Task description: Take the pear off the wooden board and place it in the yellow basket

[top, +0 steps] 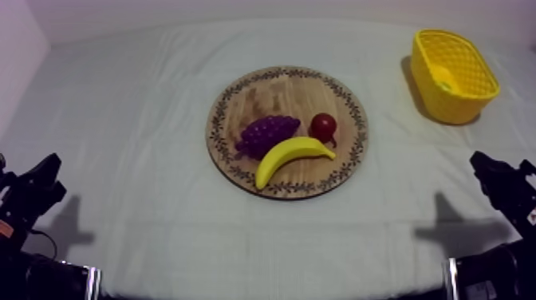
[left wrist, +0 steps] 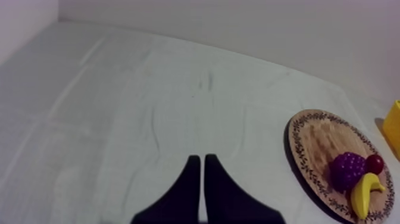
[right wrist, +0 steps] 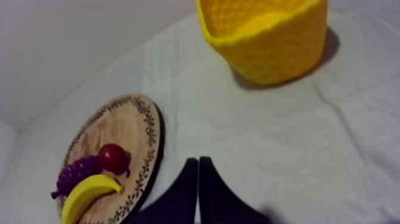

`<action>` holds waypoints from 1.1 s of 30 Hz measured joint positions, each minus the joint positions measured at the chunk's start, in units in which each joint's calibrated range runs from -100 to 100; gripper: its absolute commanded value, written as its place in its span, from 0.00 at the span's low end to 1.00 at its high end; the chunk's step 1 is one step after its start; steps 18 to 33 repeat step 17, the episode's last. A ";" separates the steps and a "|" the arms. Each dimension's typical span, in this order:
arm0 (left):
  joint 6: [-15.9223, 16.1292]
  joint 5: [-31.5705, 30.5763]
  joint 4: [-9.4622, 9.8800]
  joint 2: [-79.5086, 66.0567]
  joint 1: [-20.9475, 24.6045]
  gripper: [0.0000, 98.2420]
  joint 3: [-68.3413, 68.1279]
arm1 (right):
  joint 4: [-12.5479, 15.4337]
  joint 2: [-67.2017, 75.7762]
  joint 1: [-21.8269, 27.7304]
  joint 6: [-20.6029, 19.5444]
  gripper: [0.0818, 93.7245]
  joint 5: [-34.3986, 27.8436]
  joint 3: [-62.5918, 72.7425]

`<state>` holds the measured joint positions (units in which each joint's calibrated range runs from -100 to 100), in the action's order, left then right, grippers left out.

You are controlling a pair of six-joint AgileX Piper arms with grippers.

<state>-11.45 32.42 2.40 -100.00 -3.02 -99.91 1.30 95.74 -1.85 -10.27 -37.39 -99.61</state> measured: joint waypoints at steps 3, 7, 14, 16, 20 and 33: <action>0.00 0.00 0.00 0.00 0.00 0.00 0.00 | 0.01 0.00 0.00 2.66 0.00 0.40 -0.07; 0.00 0.00 0.00 0.00 0.00 0.00 0.00 | -0.02 0.00 0.00 8.63 0.00 0.40 -0.07; 0.00 0.00 0.00 0.00 0.00 0.00 0.00 | -0.22 0.00 0.00 20.01 0.00 0.48 -0.15; 0.00 0.00 0.00 0.00 0.00 0.00 0.00 | -0.22 0.00 0.00 21.69 0.00 0.48 -0.15; 0.00 0.00 0.00 0.00 0.00 0.00 0.00 | -0.22 0.00 0.00 22.14 0.00 0.48 -0.15; 0.00 0.00 0.00 0.00 0.00 0.00 0.00 | -0.22 0.00 0.00 22.14 0.00 0.48 -0.15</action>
